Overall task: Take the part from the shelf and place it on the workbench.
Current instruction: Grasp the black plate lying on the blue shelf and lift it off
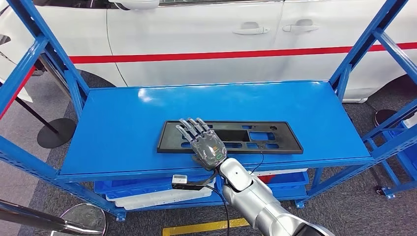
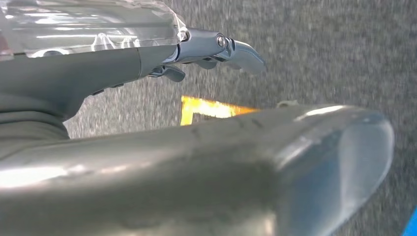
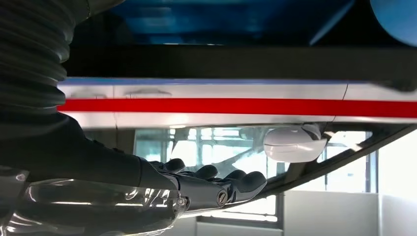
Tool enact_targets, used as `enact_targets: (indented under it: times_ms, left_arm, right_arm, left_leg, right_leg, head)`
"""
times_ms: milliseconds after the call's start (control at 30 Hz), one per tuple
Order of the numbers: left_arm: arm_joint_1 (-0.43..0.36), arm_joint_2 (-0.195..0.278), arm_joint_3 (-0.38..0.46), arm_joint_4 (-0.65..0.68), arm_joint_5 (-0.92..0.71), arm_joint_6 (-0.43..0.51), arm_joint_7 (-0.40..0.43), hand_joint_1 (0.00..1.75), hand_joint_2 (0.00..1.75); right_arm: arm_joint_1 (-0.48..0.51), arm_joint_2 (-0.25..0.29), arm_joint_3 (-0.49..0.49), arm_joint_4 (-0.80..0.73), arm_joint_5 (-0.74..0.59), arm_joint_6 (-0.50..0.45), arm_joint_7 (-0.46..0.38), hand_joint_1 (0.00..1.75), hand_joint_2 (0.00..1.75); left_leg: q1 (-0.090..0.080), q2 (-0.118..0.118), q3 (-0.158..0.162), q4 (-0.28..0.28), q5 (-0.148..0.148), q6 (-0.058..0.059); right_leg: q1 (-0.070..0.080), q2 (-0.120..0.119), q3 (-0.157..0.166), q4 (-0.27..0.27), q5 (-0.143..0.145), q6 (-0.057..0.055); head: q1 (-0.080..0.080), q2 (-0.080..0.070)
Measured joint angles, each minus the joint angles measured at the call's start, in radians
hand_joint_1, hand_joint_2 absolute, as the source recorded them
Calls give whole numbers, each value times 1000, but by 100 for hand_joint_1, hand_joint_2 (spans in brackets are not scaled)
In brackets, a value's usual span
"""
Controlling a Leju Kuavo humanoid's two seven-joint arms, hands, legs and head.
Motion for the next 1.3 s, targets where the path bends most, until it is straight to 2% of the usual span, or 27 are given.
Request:
enact_targets:
  times_ms: [33, 100, 133, 233, 300, 367, 400, 433, 467, 500, 567, 600, 633, 733, 767, 800, 833, 900, 933, 967, 1000, 1033, 1100, 1133, 1167, 1233, 1300]
  left_arm:
    - [0, 0, 0, 0, 0, 0, 0, 0, 0]
    - [-1, -1, 0, 0, 2, -1, -3, 0, 0]
    - [-1, -1, 0, 0, 3, -1, -4, 0, 0]
    - [-1, -1, 0, 0, 6, -2, -8, 0, 0]
    - [-2, -1, 0, 0, 8, -1, -11, 0, 0]
    - [-1, 0, 1, 0, 11, 0, -15, 0, 0]
    - [1, 0, 1, 0, 13, 1, -16, 0, 0]
    - [2, 0, 2, 0, 16, 2, -18, 0, 0]
    - [3, 0, 3, 0, 18, 3, -19, 0, 0]
    - [3, 0, 3, 0, 20, 4, -20, 0, 0]
    - [2, 1, 4, 0, 21, 5, -21, 0, 0]
    - [1, 1, 4, 0, 21, 5, -21, 0, 0]
    - [1, 1, 4, 0, 21, 5, -21, 0, 0]
    - [3, 1, 4, 0, 21, 4, -22, 0, 0]
    - [3, 1, 5, 0, 21, 4, -22, 0, 0]
    - [2, 1, 5, 0, 21, 4, -22, 0, 0]
    - [1, 1, 5, 0, 21, 4, -23, 0, 0]
    - [1, 1, 5, 0, 21, 4, -24, 0, 0]
    - [2, 1, 5, 0, 21, 4, -24, 0, 0]
    - [3, 1, 5, 0, 22, 4, -25, 0, 0]
    - [3, 1, 5, 0, 22, 4, -26, 0, 0]
    - [3, 1, 5, 0, 23, 3, -28, 0, 0]
    - [2, 0, 5, 0, 26, 2, -34, 0, 0]
    - [2, 0, 5, 0, 26, 1, -38, 0, 0]
    - [1, -1, 5, 0, 27, 0, -43, 0, 0]
    - [1, -1, 5, 0, 27, -4, -59, 0, 87]
    - [1, 0, 5, 0, 27, -12, -91, 0, 175]
  right_arm:
    - [-3, 0, 2, 9, 38, 0, 19, 0, 175]
    - [-14, 2, 7, 30, 90, -1, 43, 0, 175]
    - [-18, 3, 9, 41, 105, -1, 52, 0, 175]
    - [-33, 4, 22, 69, 129, -5, 83, 0, 175]
    - [-54, 4, 52, 96, 135, 2, 135, 0, 175]
    - [-76, 3, 100, 135, 137, 24, 212, 80, 175]
    - [-87, 1, 124, 156, 137, 40, 253, 123, 175]
    - [-98, 0, 143, 177, 137, 57, 291, 167, 175]
    - [-110, -2, 157, 198, 137, 74, 327, 171, 175]
    - [-120, -3, 162, 217, 137, 87, 353, 174, 175]
    - [-140, -5, 163, 248, 138, 102, 385, 175, 175]
    - [-147, -8, 162, 261, 138, 104, 392, 175, 175]
    - [-154, -13, 160, 271, 138, 105, 396, 175, 175]
    - [-165, -25, 149, 294, 138, 108, 401, 175, 175]
    - [-166, -27, 146, 298, 138, 109, 402, 175, 175]
    - [-167, -30, 144, 303, 138, 109, 402, 175, 175]
    - [-167, -34, 143, 307, 138, 109, 403, 175, 175]
    - [-165, -39, 142, 316, 138, 109, 403, 175, 175]
    - [-165, -40, 142, 320, 138, 108, 404, 175, 175]
    - [-165, -41, 142, 322, 138, 108, 404, 175, 175]
    - [-165, -41, 141, 324, 138, 109, 404, 175, 175]
    - [-167, -41, 137, 325, 138, 109, 403, 175, 175]
    - [-171, -41, 128, 327, 137, 113, 402, 175, 175]
    - [-173, -41, 123, 327, 138, 115, 400, 175, 175]
    - [-174, -41, 119, 327, 138, 116, 397, 175, 175]
    - [-176, -41, 112, 327, 138, 117, 392, 175, 175]
    - [-178, -38, 98, 328, 136, 110, 380, 175, 175]
  left_leg:
    - [1, -1, 2, 1, -2, -4]
    - [-1, -2, 3, 4, -6, -14]
    - [-2, -2, 2, 3, -6, -20]
    - [1, -1, 2, 6, -11, -39]
    - [3, 0, -23, 67, -50, -46]
    - [3, 1, -81, 198, -115, -48]
    - [3, 1, -111, 262, -139, -48]
    - [3, 1, -128, 298, -146, -47]
    - [2, 1, -129, 301, -135, -44]
    - [1, 1, -106, 255, -105, -40]
    - [-3, 1, -30, 105, -41, -28]
    - [-6, 2, -2, 47, -22, -22]
    - [-9, 2, 13, 15, -15, -18]
    - [-10, 3, 15, 3, -9, -5]
    - [-8, 4, 15, -1, -5, 1]
    - [-6, 6, 15, -6, -1, 6]
    - [-5, 7, 13, -8, 2, 10]
    - [-6, 7, 8, -8, 4, 13]
    - [-6, 7, 6, -8, 4, 13]
    - [-6, 7, 6, -8, 4, 13]
    - [-6, 6, 7, -8, 4, 12]
    - [-6, 5, 9, -7, 4, 11]
    - [-8, 2, 12, -6, 3, 5]
    - [-9, 1, 11, -6, 3, 0]
    - [-10, 0, 10, -6, 3, -5]
    - [-9, 0, 10, -7, 3, -16]
    - [-9, 1, -1, 22, -19, -25]
  right_leg:
    - [-2, -1, 34, -76, 37, 0]
    - [0, -1, 85, -186, 75, -4]
    - [2, 0, 92, -205, 76, -8]
    - [5, 3, 95, -212, 78, -27]
    - [2, 1, 99, -218, 81, -40]
    - [6, 0, 100, -219, 80, -48]
    - [9, 0, 101, -219, 80, -50]
    - [12, 0, 102, -219, 80, -51]
    - [14, 1, 105, -218, 79, -52]
    - [16, 1, 108, -218, 79, -52]
    - [21, 1, 113, -218, 77, -49]
    - [24, 0, 113, -217, 76, -45]
    - [25, -1, 113, -217, 75, -41]
    - [23, 0, 112, -215, 77, -25]
    - [22, 0, 107, -204, 68, -19]
    - [21, 1, 93, -174, 46, -13]
    - [18, 1, 68, -120, 14, -7]
    - [12, 0, 4, 15, -52, 2]
    - [9, 0, -17, 60, -65, 5]
    - [7, 0, -19, 67, -58, 6]
    - [5, 0, -2, 37, -34, 6]
    - [4, -1, 35, -33, 4, 4]
    - [8, -1, 107, -173, 55, -7]
    - [11, -1, 126, -214, 66, -12]
    - [14, -1, 131, -227, 66, -15]
    - [12, -1, 131, -231, 70, -23]
    - [6, -4, 137, -243, 76, -35]
  head:
    - [0, 0]
    - [0, 0]
    - [0, 0]
    - [0, 0]
    - [0, 0]
    - [0, 0]
    - [0, 0]
    - [0, 0]
    - [0, 0]
    - [0, 0]
    - [0, 0]
    - [0, 0]
    - [0, 0]
    - [0, 0]
    - [0, 0]
    - [0, 0]
    - [0, 0]
    - [0, 0]
    - [0, 0]
    - [0, 0]
    - [0, 0]
    - [0, 0]
    - [0, 0]
    - [0, 0]
    - [0, 0]
    - [0, 0]
    - [0, 0]
